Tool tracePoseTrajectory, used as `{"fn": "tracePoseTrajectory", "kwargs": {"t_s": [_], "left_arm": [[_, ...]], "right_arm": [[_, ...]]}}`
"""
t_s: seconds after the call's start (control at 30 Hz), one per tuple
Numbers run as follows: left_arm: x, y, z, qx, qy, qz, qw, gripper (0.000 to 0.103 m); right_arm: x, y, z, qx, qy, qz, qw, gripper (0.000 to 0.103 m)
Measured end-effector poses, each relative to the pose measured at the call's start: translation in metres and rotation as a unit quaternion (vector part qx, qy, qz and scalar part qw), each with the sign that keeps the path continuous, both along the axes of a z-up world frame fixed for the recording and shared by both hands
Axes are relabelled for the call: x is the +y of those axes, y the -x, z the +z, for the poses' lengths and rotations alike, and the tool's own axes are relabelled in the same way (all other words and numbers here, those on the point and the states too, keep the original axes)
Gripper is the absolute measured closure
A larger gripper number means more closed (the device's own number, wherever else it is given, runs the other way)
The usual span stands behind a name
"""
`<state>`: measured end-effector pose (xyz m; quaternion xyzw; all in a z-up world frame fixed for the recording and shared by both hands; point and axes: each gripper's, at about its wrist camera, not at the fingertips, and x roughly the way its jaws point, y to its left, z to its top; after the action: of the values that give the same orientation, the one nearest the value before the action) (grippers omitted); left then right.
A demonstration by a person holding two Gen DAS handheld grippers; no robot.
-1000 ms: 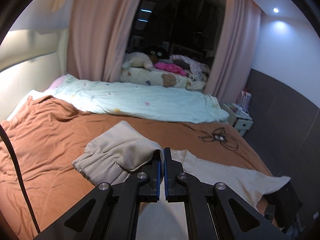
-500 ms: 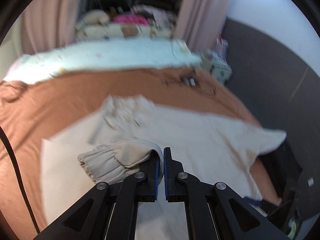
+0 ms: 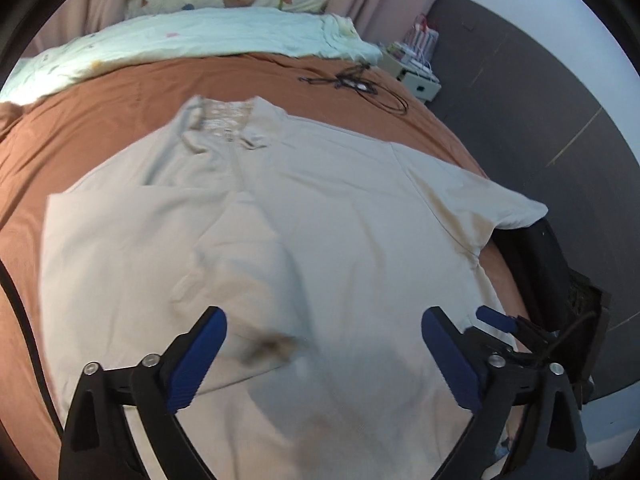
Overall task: Fold large clothes
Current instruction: 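Grasp the folded sleeve cuff with the right tool, reposition it, release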
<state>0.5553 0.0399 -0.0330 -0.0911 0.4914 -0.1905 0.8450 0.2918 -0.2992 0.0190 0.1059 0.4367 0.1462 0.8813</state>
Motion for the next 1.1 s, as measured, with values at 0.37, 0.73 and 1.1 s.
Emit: {"fn": "tracePoseTrajectory", "kwargs": {"t_s": [0.37, 0.73, 1.1], "left_arm": [[0.115, 0.069, 0.004, -0.006, -0.054, 0.112, 0.9923, 0.003], [0.206, 0.128, -0.020, 0.015, -0.067, 0.198, 0.9779, 0.008], [0.214, 0.121, -0.053, 0.036, -0.073, 0.205, 0.9754, 0.038]], "right_arm": [[0.112, 0.001, 0.005, -0.015, 0.066, 0.113, 0.991, 0.025], [0.195, -0.071, -0.055, 0.029, 0.196, 0.143, 0.970, 0.025], [0.158, -0.112, -0.059, 0.023, 0.229, 0.078, 0.970, 0.059]]}}
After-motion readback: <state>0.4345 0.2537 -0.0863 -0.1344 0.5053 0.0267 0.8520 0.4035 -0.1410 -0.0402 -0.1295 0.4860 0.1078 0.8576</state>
